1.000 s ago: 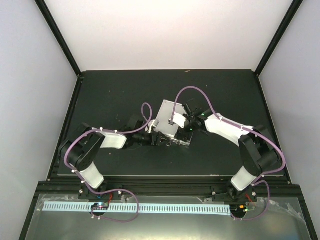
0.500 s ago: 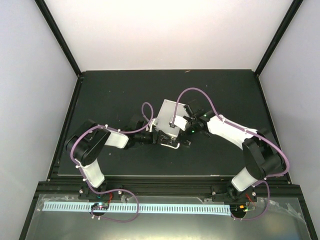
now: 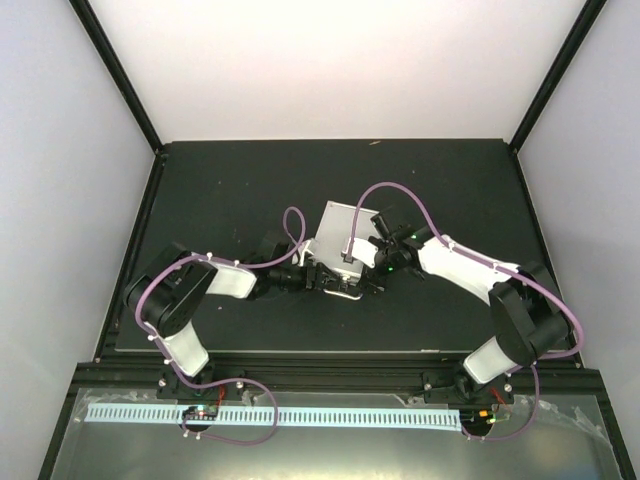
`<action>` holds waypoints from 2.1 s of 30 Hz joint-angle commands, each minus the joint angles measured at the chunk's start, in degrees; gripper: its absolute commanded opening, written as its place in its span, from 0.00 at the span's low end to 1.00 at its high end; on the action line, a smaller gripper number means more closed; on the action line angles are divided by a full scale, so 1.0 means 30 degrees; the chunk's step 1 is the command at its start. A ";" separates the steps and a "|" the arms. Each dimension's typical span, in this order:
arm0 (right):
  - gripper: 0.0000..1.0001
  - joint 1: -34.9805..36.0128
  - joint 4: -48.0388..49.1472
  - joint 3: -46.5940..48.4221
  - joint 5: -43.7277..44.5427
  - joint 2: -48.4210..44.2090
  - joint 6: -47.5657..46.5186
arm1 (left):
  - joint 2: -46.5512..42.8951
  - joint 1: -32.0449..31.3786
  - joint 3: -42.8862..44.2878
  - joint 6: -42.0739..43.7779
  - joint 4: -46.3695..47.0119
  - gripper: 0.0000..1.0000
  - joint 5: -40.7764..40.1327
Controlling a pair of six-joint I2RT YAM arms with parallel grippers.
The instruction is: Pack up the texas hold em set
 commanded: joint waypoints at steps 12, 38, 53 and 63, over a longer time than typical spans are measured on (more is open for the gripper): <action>1.00 0.0713 0.0233 -0.1566 0.0349 -0.0307 -0.2041 | -0.1215 -0.0567 0.0869 -0.2068 0.1798 0.73 0.2711; 0.82 0.0991 0.2402 -0.1582 0.3494 0.1039 0.0635 | -0.2295 -0.0862 0.0272 0.1529 -0.0055 0.79 0.2279; 0.79 0.0480 0.1715 -0.1532 0.2781 0.1228 0.0723 | -0.0086 -0.1558 0.0944 0.3356 -0.0508 0.83 -0.0668; 0.79 0.0403 0.1317 -0.1407 0.1983 0.1485 0.0695 | 0.1677 -0.2093 0.1252 0.3642 0.1225 0.84 -0.1989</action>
